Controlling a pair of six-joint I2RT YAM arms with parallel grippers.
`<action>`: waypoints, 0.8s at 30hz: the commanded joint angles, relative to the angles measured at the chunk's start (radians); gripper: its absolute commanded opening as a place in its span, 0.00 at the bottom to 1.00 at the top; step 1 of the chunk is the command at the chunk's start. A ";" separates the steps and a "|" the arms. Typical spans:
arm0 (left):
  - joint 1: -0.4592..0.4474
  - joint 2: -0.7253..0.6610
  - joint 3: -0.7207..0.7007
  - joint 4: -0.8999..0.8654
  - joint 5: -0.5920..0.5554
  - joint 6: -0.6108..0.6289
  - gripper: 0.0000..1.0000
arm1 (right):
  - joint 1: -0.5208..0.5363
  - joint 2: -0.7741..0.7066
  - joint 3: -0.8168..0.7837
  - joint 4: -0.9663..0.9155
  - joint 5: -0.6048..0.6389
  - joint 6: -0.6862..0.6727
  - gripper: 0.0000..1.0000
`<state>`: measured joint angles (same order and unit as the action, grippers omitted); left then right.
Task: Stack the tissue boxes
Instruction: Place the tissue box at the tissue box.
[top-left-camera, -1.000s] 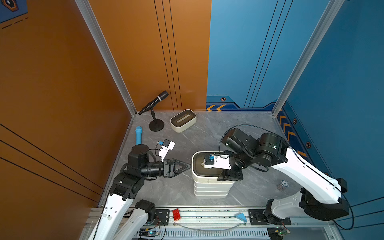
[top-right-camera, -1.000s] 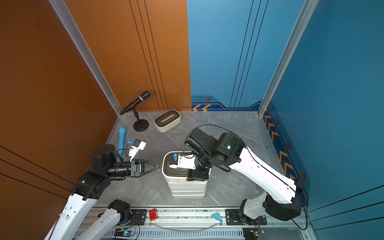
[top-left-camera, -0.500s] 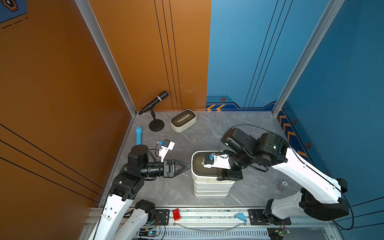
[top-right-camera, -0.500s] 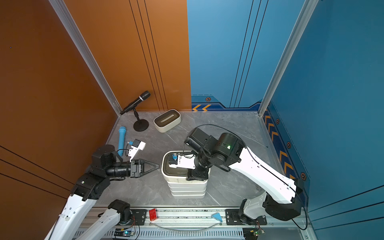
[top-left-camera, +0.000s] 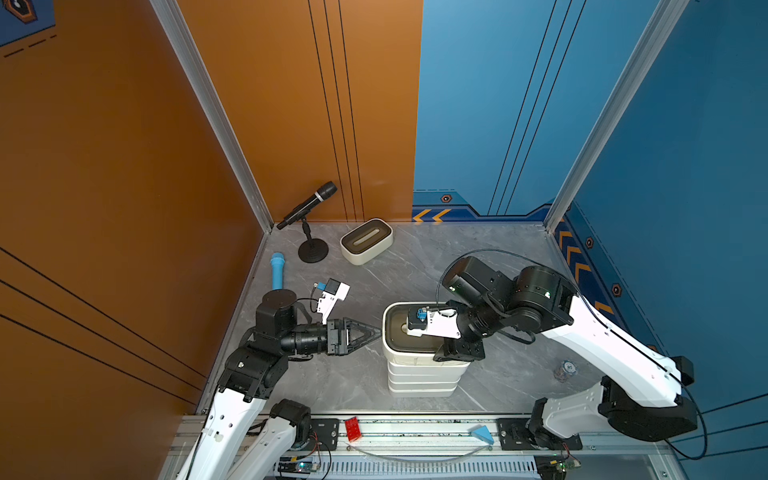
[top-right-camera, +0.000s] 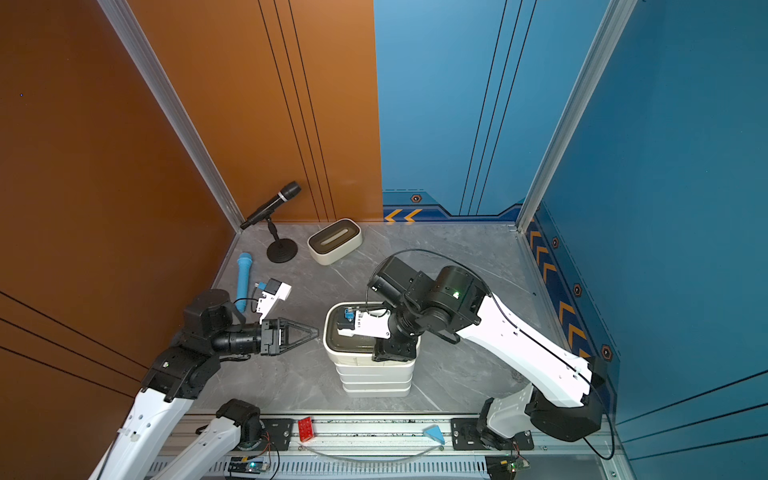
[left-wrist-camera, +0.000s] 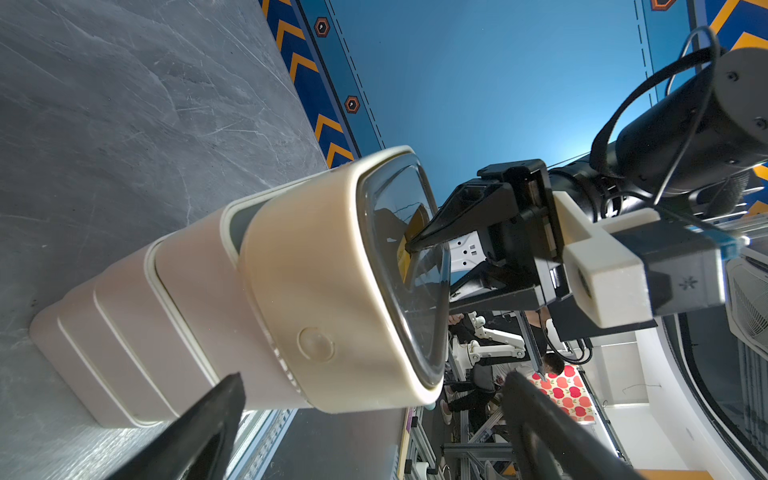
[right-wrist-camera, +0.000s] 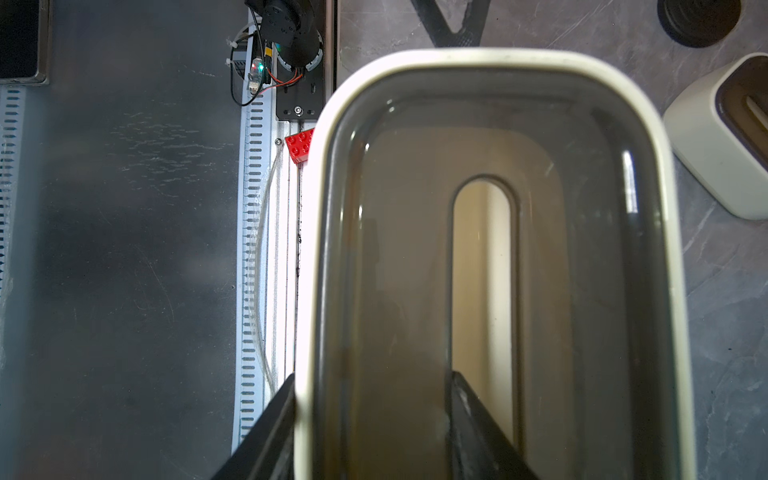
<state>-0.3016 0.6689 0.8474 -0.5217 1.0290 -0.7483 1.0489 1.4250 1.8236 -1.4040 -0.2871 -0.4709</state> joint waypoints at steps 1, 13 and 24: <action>-0.007 -0.005 0.004 -0.006 0.000 0.026 0.98 | 0.008 0.002 -0.004 0.025 0.002 0.014 0.46; -0.007 0.000 0.012 -0.006 0.003 0.029 0.98 | 0.010 -0.004 0.004 0.025 0.010 0.015 0.58; -0.007 0.000 0.022 -0.006 0.003 0.026 0.98 | 0.013 -0.017 0.006 0.023 0.022 0.012 0.63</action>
<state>-0.3016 0.6697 0.8474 -0.5217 1.0290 -0.7479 1.0554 1.4250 1.8236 -1.3907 -0.2844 -0.4709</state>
